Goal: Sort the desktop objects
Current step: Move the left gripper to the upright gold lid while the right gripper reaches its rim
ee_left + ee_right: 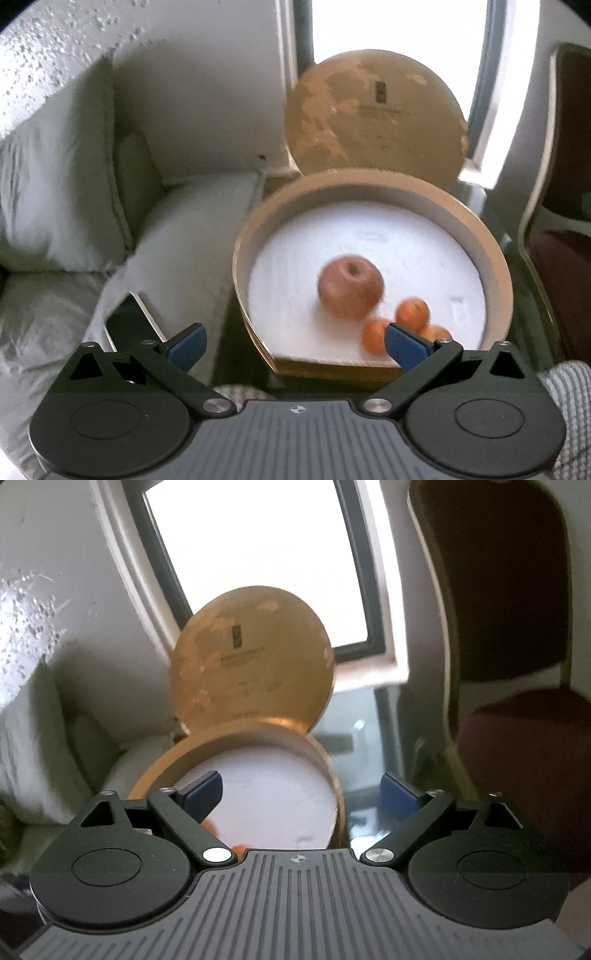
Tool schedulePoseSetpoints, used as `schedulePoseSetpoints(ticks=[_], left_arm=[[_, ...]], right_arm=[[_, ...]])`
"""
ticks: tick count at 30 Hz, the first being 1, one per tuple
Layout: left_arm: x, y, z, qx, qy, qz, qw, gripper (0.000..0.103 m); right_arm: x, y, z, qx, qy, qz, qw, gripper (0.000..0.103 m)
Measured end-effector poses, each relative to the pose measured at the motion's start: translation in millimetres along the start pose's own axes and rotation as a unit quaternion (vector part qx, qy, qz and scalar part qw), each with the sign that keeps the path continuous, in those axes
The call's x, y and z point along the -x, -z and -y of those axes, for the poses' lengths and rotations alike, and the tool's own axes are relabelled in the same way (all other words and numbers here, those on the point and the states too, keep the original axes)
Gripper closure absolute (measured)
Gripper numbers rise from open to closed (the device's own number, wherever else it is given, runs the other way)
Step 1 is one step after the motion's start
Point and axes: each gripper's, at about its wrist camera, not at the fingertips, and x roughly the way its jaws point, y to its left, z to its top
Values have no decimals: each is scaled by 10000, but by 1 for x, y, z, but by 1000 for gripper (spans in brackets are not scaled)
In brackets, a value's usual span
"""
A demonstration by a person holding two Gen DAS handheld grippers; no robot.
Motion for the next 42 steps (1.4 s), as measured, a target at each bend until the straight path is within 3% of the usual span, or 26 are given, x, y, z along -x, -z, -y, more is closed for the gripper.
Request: schedulePoseSetpoints(ticks=[16,22,26,31,33,36,39,42], left_arm=[[-10,-72,-14,-75,-52,313,9995,1],[-9,-108,-18,-318,251,396,9984,1],[-16,-136,-15,-512,542,387,9965,1],[-49,-173,-2,-804,250,499,9952,1],[-71,-187,0,-700,201,526,9960,1],[-102,-206,-3,-450,166,893,9948,1],[-141,-221,-11,19,-98,1258,9920,1],[-178,-230,-20,579,-43,1410,9883,1]], right_arm=[[-14,-52,-13,635,-246,1034,9923,2],[-22,-88,-24,1021,-282,1026,9891,1],[-26,-116,-30,1147,-546,982,9870,0],[-58,-147,-32,1018,-464,1085,9878,0],[-79,-156,-31,879,-405,1133,9888,0],[-111,-166,-27,695,-381,1196,9897,0],[-148,-177,-22,520,-342,1323,9893,0],[-189,-185,-15,307,-231,1441,9888,0]])
